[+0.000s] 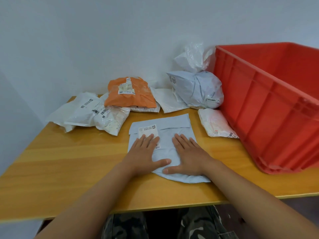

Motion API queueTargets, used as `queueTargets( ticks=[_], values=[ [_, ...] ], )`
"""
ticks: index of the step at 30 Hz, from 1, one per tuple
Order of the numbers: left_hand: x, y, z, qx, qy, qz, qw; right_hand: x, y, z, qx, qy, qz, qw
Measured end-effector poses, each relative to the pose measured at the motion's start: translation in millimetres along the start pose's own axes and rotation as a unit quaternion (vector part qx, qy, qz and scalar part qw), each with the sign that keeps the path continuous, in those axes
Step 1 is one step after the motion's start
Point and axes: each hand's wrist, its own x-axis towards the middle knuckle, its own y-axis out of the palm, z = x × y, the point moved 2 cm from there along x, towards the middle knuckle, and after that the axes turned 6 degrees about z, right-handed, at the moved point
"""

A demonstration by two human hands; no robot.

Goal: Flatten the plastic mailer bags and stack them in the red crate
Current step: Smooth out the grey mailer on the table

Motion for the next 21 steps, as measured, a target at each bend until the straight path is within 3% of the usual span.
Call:
queueTargets(
  ticks=[14, 21],
  values=[
    [0.4, 1.0, 0.0, 0.035, -0.002, 0.010, 0.999, -0.1, -4.4, -0.3, -0.010, -0.002, 0.020, 1.000],
    [-3.4, -24.8, 14.1, 0.001, 0.044, 0.024, 0.999, 18.7, -39.3, -16.6, 0.005, -0.004, -0.032, 0.999]
  ],
)
